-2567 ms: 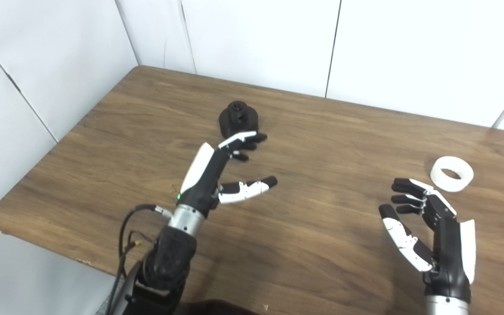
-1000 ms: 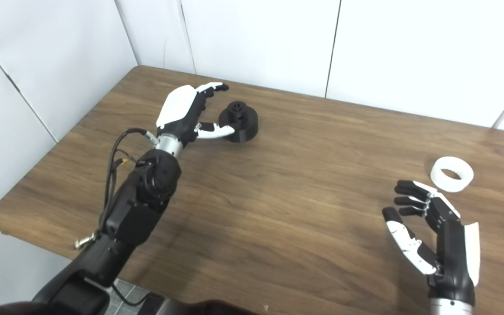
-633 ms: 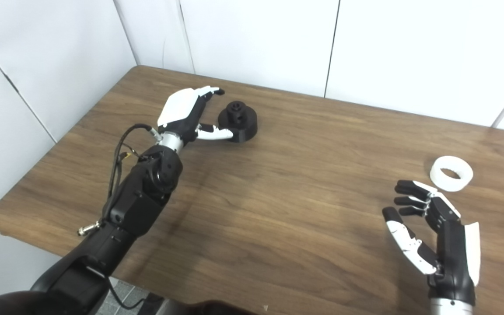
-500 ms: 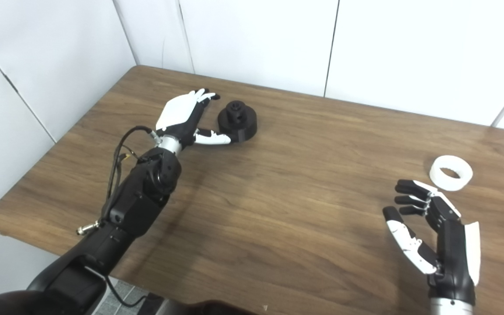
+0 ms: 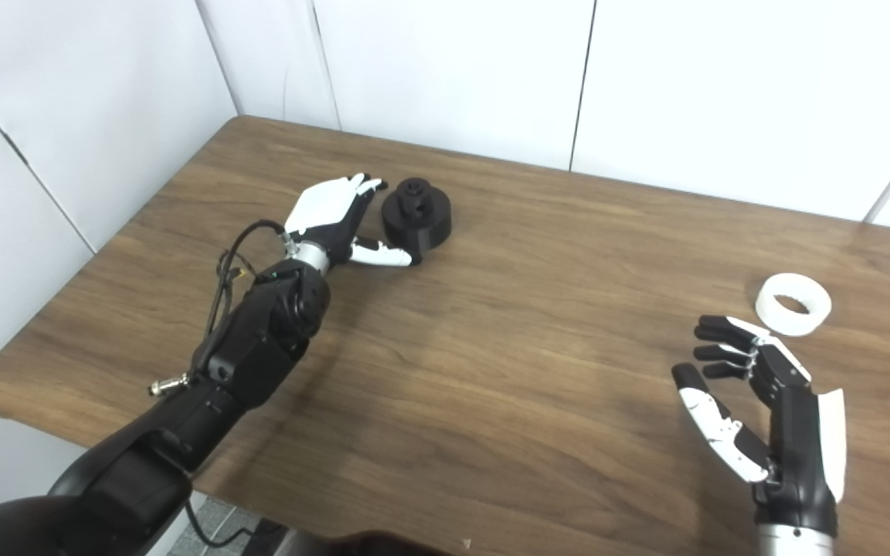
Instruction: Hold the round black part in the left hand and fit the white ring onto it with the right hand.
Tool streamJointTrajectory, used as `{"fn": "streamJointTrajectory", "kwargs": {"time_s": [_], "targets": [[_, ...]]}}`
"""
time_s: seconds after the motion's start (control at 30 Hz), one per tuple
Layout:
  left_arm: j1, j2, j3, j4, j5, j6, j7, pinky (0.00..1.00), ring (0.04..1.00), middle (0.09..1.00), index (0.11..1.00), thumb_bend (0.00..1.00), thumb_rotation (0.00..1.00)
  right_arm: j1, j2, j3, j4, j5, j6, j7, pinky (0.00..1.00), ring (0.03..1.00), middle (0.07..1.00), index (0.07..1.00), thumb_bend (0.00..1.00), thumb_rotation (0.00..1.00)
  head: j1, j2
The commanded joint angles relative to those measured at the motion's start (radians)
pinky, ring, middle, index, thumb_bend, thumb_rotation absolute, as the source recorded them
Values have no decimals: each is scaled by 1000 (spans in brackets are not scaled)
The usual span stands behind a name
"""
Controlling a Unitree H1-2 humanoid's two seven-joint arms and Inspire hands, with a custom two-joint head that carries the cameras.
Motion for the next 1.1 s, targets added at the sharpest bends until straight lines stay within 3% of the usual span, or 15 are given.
{"fn": "streamJointTrajectory", "kwargs": {"time_s": [0.0, 0.2, 0.5, 1.07], "targets": [[-56, 23, 1, 7, 3, -6, 16, 960, 1000, 1000, 916, 1000, 542, 63, 27, -1, -39, 1, -35, -11, 537, 611, 671, 674, 544, 439, 0, 2], [-60, 12, -5, 36, -15, -23, 30, 956, 1000, 1000, 913, 1000, 511, 67, 32, 1, -46, -2, -25, -12, 528, 608, 672, 673, 540, 434, -6, 3], [-75, -2, -21, 81, -35, -35, 63, 950, 1000, 1000, 915, 1000, 540, 75, 41, 2, -57, -13, -15, -16, 532, 613, 670, 674, 544, 439, -13, 6], [-83, -36, -26, 121, -113, -114, 105, 907, 1000, 1000, 862, 992, 525, 80, 43, 5, -63, -7, -3, -13, 525, 610, 673, 675, 556, 460, -13, 13]]}}
